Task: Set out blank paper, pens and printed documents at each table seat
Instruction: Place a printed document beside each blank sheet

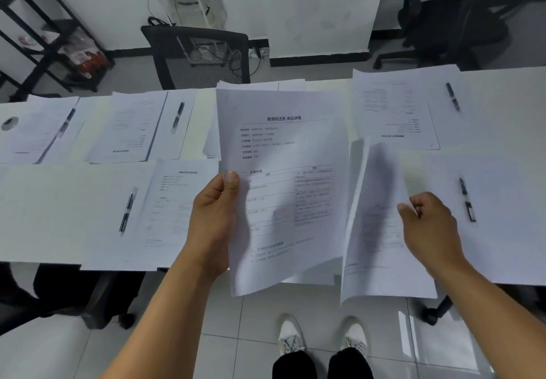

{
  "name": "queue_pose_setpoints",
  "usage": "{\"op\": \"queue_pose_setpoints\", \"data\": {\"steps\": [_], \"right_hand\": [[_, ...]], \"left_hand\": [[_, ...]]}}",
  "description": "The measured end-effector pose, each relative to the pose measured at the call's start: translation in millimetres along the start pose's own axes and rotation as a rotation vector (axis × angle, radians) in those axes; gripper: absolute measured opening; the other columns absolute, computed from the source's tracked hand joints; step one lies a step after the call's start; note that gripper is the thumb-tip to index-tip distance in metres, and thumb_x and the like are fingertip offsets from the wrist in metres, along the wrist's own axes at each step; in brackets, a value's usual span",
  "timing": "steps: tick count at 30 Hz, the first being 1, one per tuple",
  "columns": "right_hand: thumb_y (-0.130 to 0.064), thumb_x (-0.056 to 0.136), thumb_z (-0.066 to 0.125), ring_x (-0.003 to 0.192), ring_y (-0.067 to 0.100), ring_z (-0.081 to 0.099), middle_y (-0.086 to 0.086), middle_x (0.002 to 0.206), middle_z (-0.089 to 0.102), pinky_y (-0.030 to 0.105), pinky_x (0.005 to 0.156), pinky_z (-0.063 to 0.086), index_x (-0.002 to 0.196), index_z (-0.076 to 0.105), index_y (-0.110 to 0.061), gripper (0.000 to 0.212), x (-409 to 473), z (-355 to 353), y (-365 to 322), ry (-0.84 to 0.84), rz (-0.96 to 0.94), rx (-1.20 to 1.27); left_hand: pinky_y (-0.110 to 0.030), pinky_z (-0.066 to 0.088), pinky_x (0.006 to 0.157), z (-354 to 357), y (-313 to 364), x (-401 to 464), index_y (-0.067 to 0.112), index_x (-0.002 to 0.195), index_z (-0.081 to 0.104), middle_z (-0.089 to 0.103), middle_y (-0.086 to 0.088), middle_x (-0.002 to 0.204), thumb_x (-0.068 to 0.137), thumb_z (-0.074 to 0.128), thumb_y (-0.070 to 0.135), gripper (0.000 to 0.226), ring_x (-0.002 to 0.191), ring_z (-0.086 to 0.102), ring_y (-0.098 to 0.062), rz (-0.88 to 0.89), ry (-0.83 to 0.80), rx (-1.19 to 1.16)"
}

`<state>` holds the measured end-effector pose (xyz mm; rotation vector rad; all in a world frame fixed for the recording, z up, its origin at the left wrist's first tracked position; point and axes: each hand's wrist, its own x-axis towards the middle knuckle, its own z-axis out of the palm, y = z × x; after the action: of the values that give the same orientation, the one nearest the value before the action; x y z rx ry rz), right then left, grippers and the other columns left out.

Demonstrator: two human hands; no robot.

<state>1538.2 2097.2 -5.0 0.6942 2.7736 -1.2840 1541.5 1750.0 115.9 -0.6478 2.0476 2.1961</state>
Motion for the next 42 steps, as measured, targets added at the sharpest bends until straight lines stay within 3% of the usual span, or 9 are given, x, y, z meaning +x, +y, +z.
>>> {"op": "queue_pose_setpoints", "data": {"steps": [4, 8, 13, 19, 26, 33, 35, 38, 42], "right_hand": [[-0.026, 0.11, 0.057, 0.076, 0.024, 0.06, 0.005, 0.085, 0.064, 0.032, 0.06, 0.04, 0.091, 0.054, -0.017, 0.02, -3, 18, 17, -0.058, 0.069, -0.06], [-0.021, 0.108, 0.057, 0.075, 0.023, 0.06, 0.008, 0.085, 0.066, 0.03, 0.06, 0.041, 0.091, 0.056, -0.014, 0.019, -2, 33, 25, -0.069, 0.118, -0.052], [-0.023, 0.108, 0.057, 0.068, 0.021, 0.057, 0.009, 0.083, 0.066, 0.031, 0.059, 0.041, 0.091, 0.055, -0.016, 0.019, 5, 43, 29, -0.04, 0.137, -0.049], [-0.024, 0.108, 0.055, 0.069, 0.026, 0.059, 0.012, 0.082, 0.066, 0.034, 0.059, 0.042, 0.089, 0.053, -0.014, 0.022, 13, 45, 30, -0.037, 0.146, -0.065], [-0.023, 0.107, 0.053, 0.071, 0.032, 0.067, 0.01, 0.078, 0.069, 0.045, 0.065, 0.058, 0.087, 0.056, -0.01, 0.023, 15, 47, 23, -0.058, 0.159, -0.078], [-0.026, 0.108, 0.057, 0.069, 0.026, 0.064, 0.007, 0.076, 0.067, 0.038, 0.061, 0.051, 0.089, 0.057, -0.01, 0.025, 13, 42, 23, -0.056, 0.154, -0.103], [-0.029, 0.109, 0.058, 0.073, 0.024, 0.061, 0.003, 0.083, 0.066, 0.037, 0.062, 0.047, 0.1, 0.061, -0.007, 0.024, 13, 39, 22, -0.054, 0.152, -0.132], [-0.035, 0.11, 0.059, 0.093, 0.025, 0.059, 0.005, 0.106, 0.067, 0.036, 0.077, 0.043, 0.128, 0.063, -0.006, 0.035, 10, 34, 21, -0.051, 0.151, -0.166], [-0.035, 0.109, 0.06, 0.115, 0.035, 0.065, 0.016, 0.127, 0.07, 0.035, 0.087, 0.044, 0.135, 0.063, -0.002, 0.042, 5, 22, 17, -0.026, 0.138, -0.169]], "left_hand": [[-0.03, 0.067, 0.08, -12, -2, 7, 0.025, 0.103, 0.083, 0.085, -0.002, 0.113, 0.11, 0.06, 0.049, 0.034, 0.1, 0.082, -0.02, -0.006, 0.005, -0.01], [-0.048, 0.067, 0.094, -18, -3, 17, 0.022, 0.104, 0.083, 0.084, -0.007, 0.115, 0.109, 0.062, 0.05, 0.036, 0.11, 0.081, -0.031, -0.036, 0.027, -0.006], [-0.042, 0.069, 0.087, -21, -6, 25, 0.028, 0.101, 0.085, 0.085, -0.005, 0.112, 0.106, 0.064, 0.052, 0.032, 0.101, 0.083, -0.026, -0.031, 0.035, 0.013], [-0.057, 0.065, 0.097, -18, -8, 27, 0.026, 0.105, 0.084, 0.084, -0.009, 0.117, 0.102, 0.067, 0.053, 0.032, 0.11, 0.081, -0.035, -0.045, 0.009, -0.019], [-0.037, 0.069, 0.082, -7, -10, 28, 0.024, 0.101, 0.085, 0.085, -0.005, 0.112, 0.105, 0.065, 0.048, 0.031, 0.1, 0.082, -0.022, -0.037, -0.01, -0.005], [-0.048, 0.064, 0.097, 3, -7, 21, 0.013, 0.107, 0.08, 0.083, -0.012, 0.118, 0.109, 0.061, 0.046, 0.038, 0.107, 0.08, -0.028, -0.044, -0.032, 0.019], [-0.043, 0.068, 0.09, 5, -6, 19, 0.016, 0.105, 0.083, 0.084, -0.012, 0.116, 0.109, 0.061, 0.043, 0.035, 0.105, 0.081, -0.029, -0.045, -0.041, 0.01], [-0.038, 0.07, 0.082, 10, -3, 15, 0.023, 0.099, 0.085, 0.084, -0.01, 0.113, 0.109, 0.061, 0.042, 0.032, 0.099, 0.082, -0.026, -0.046, -0.067, -0.005], [-0.04, 0.07, 0.079, 16, 3, 13, 0.028, 0.095, 0.086, 0.085, -0.009, 0.113, 0.11, 0.06, 0.043, 0.034, 0.097, 0.083, -0.026, -0.044, -0.086, -0.001]]}}
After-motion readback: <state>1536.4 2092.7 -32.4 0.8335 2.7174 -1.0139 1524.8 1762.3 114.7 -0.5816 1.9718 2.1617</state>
